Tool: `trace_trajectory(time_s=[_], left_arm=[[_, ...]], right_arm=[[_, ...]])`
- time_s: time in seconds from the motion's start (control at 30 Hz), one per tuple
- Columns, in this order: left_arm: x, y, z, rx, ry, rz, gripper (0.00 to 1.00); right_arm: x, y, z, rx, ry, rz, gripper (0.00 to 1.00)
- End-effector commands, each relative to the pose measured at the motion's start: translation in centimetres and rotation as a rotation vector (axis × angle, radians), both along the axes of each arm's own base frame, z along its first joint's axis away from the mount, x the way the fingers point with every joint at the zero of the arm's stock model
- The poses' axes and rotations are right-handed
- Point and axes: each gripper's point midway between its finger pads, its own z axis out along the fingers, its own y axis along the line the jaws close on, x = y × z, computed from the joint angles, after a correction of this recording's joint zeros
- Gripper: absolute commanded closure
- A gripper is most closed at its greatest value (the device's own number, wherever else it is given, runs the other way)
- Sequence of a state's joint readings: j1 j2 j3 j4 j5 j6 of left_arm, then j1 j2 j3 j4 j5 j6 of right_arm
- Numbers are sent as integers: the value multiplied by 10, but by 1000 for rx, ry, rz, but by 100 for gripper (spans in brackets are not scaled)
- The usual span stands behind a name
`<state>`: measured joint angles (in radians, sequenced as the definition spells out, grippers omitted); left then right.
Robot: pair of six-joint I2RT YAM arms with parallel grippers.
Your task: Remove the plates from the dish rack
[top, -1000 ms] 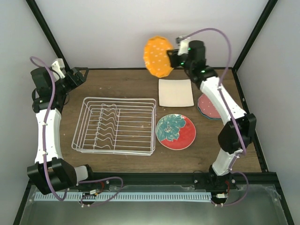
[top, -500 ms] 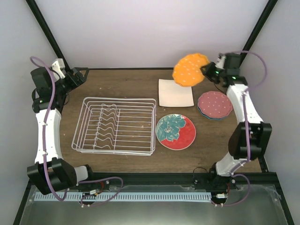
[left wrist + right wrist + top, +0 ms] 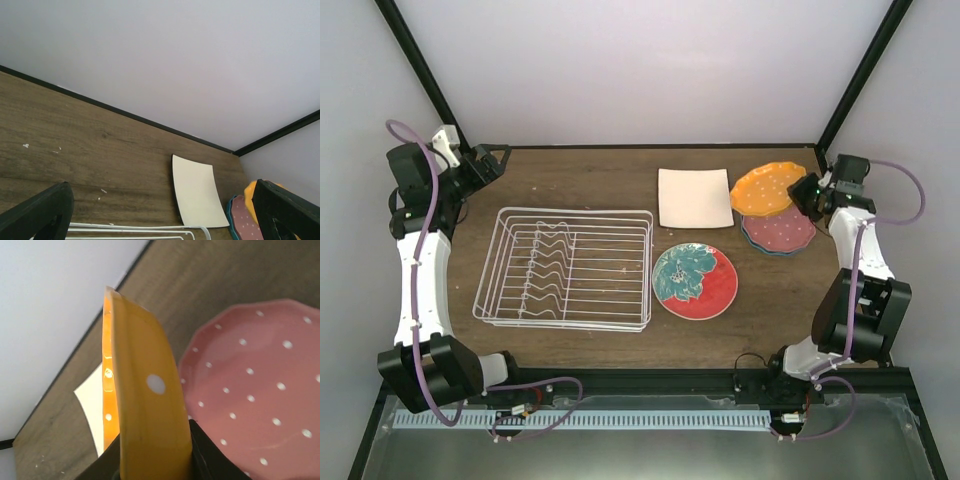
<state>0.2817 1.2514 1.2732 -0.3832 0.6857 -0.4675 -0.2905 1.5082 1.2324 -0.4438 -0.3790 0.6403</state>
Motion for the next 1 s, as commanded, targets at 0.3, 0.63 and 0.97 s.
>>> trace_trajectory(time_s=[0.3,0.63,0.97], left_arm=[[-1,1,9,28,-28,-9,0],[-1,1,6,31,-23,-5,0],[-1,2,5,25,-20,1,0]], right_arm=[[-19,-47,-21,10,-17,-131,99],[-22,-56,-52,29,44,-148,98],[-23,-60,-62,13,84,-153,93]])
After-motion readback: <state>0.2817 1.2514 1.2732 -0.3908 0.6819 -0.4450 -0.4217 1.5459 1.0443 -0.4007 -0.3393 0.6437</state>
